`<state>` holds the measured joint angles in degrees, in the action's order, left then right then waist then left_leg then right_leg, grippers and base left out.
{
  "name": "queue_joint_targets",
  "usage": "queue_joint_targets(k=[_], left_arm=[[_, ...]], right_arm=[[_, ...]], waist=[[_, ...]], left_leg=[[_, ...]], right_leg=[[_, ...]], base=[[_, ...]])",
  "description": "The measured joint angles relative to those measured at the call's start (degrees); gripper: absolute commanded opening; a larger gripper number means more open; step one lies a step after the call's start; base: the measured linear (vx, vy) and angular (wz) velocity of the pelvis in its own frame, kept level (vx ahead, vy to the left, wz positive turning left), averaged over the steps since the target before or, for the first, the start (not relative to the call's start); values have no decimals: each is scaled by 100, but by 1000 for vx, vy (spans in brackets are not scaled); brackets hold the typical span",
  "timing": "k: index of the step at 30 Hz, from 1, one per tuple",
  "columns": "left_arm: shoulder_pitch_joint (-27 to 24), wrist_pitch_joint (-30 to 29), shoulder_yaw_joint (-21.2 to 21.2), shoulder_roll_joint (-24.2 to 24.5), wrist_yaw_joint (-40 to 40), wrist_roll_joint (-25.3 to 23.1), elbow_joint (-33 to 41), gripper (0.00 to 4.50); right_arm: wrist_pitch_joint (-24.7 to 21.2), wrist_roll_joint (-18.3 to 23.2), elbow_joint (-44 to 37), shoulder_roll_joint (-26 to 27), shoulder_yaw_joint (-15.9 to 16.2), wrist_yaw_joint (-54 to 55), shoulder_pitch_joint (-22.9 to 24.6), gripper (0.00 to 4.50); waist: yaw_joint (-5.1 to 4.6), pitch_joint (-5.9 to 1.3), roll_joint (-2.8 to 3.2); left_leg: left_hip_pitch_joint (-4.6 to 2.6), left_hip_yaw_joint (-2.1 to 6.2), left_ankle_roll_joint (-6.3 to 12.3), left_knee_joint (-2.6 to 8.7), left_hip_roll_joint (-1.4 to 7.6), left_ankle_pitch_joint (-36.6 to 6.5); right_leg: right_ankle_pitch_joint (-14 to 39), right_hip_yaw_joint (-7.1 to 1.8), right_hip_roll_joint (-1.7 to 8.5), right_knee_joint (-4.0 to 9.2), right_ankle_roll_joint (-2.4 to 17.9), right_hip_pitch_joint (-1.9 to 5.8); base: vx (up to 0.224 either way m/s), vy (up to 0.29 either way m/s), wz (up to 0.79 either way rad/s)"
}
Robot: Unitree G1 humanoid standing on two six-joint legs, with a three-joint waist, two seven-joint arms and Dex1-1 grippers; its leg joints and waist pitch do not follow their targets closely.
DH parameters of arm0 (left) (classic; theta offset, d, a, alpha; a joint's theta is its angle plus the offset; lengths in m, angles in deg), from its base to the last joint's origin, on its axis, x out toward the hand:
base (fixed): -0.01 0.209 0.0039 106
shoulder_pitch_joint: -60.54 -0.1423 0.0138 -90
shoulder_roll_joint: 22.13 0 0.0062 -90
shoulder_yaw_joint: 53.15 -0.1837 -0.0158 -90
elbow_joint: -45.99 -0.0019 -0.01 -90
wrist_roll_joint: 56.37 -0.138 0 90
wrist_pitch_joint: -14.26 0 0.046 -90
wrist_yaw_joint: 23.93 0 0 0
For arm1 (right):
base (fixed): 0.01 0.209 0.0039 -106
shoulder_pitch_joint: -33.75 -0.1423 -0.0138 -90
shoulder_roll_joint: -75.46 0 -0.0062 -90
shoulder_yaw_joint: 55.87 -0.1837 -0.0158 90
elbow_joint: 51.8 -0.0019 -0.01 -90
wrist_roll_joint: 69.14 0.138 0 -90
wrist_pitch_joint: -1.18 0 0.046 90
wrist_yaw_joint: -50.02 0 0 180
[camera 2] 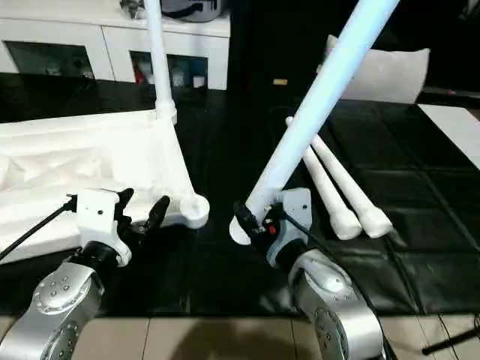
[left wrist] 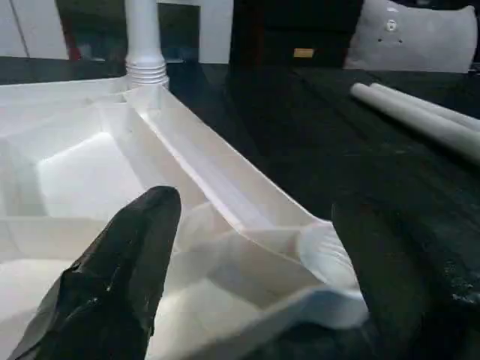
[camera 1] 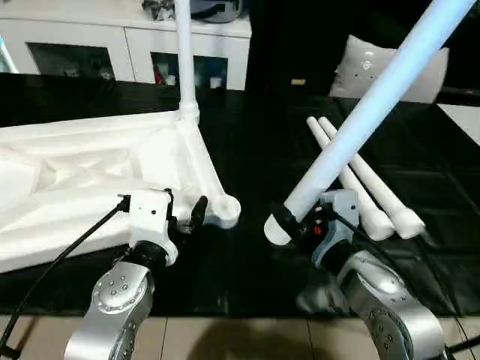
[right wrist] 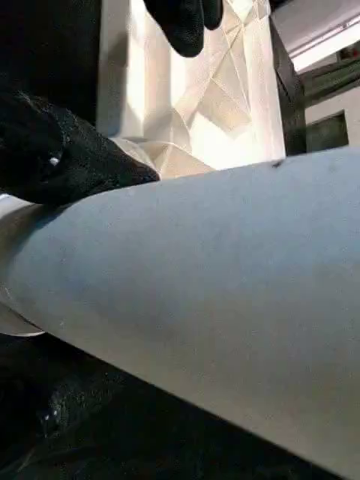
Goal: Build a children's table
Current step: Pick table leg
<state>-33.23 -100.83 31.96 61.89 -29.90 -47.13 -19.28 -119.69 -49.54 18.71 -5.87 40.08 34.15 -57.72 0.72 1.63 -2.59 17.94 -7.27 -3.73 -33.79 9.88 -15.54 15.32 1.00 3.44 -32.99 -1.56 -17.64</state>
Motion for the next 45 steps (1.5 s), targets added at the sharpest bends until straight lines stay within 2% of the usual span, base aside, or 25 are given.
queue_joint_targets(k=[2,3,4,7,10,12,13,14,16,17,18,21,28,35,38,42,43,44,45], left_arm=[[4,10,-1,-17,0,-7,-19,370],[4,12,1,-22,0,-12,-39,370],[4,13,4,-22,0,-17,-51,370],[7,13,6,-33,-1,-42,-59,370],[6,21,-2,-34,-6,-49,-59,370],[6,24,-14,-38,-11,-50,-58,370],[5,24,-14,-37,-14,-50,-58,370],[10,29,-14,-36,-17,-50,-57,370],[15,35,-11,-33,-41,-49,-58,370],[16,35,-10,-32,-65,-49,-58,370],[12,35,-5,-30,-73,-49,-59,370],[11,33,43,-21,-75,-49,-59,370],[11,-61,42,-11,-80,-46,-59,370],[10,-87,78,-13,-134,12,-56,370],[10,-87,107,-15,-134,14,-55,370],[8,-88,138,-14,-138,15,-55,370],[-2,-88,141,-14,-140,15,-53,370],[-18,-89,158,-5,-140,15,-47,370],[-20,-89,167,0,-140,15,-40,370]], right_arm=[[1,-2,1,-21,6,-37,-32,191],[1,-3,3,-22,16,-53,-32,191],[1,-3,5,-27,28,-78,-33,191],[1,-5,5,-58,46,-91,-36,191],[0,-7,7,-74,62,-90,-34,191],[0,-8,7,-76,63,-90,-30,191],[1,-11,7,-80,64,-89,-18,191],[0,-11,7,-81,63,-89,-13,191],[0,-18,7,-81,64,-88,-1,191],[0,-19,7,-80,64,-88,20,191],[0,-21,7,-77,72,-88,52,191],[0,-21,7,-66,125,-85,77,191],[0,-22,6,-66,124,-75,143,191],[1,-23,6,-67,126,-74,145,191],[1,-28,6,-69,133,-82,145,191],[-11,-27,6,-74,135,-90,145,191],[-19,-23,6,-72,140,-92,144,191],[-19,-12,6,-57,152,-97,135,191],[-19,0,5,-50,164,-105,135,191]], waist=[[7,-2,-3],[-2,-5,-9],[-3,-15,-26],[3,-33,-56],[27,-33,-54],[70,-33,-54],[114,-32,-53],[140,-36,-45],[222,-31,-37],[256,-27,-27],[286,-23,-24],[319,-5,4],[233,50,58],[231,52,65],[239,52,65],[239,52,64],[251,51,69],[298,49,64],[303,48,60]], left_leg=[[-23,31,17,-25,-5,-60],[-82,54,39,-34,-12,-100],[-95,71,96,-50,-22,-136],[-95,110,256,-117,-62,-228],[-117,185,351,-186,-79,-282],[-74,227,340,-283,-72,-275],[-37,236,323,-312,-59,-266],[3,237,268,-350,-28,-235],[67,229,-19,-315,24,-160],[66,229,-205,-273,51,-141],[74,226,-282,-263,67,-120],[37,223,-336,-247,111,-65],[21,139,-288,-156,108,100],[147,121,-264,-114,110,260],[212,116,-263,-114,110,286],[222,106,-258,-114,111,293],[198,20,-265,-116,140,295],[164,-111,-304,-123,200,298],[150,-161,-320,-122,211,289]], right_leg=[[61,-2,-9,-6,12,44],[110,-6,-9,-29,36,72],[139,-12,-5,-60,41,78],[257,-35,-2,-153,-19,97],[361,-57,-25,-227,-35,165],[421,-115,-64,-341,-51,152],[426,-182,-106,-380,-51,141],[427,-204,-112,-397,-52,125],[417,-207,-149,-428,-67,53],[410,-201,-166,-445,-74,35],[390,-193,-167,-460,-75,17],[283,-168,-164,-418,-67,33],[162,-174,-112,-408,9,22],[56,-173,-109,-408,8,-136],[34,-169,-106,-404,-1,-177],[19,-173,-103,-404,-6,-207],[10,-229,-133,-404,-6,-252],[-10,-354,-209,-404,-13,-310],[-22,-411,-231,-404,-29,-344]], base=[[125,11,7],[167,-2,7],[167,-2,7],[172,-18,11],[99,-28,12],[86,-50,11],[71,-50,10],[0,0,0],[0,0,0],[0,0,0],[-58,-23,6],[-96,-28,4],[-99,0,1],[-38,-3,0],[0,0,0],[0,0,0],[0,0,0],[-29,15,-28],[-18,15,-50]])
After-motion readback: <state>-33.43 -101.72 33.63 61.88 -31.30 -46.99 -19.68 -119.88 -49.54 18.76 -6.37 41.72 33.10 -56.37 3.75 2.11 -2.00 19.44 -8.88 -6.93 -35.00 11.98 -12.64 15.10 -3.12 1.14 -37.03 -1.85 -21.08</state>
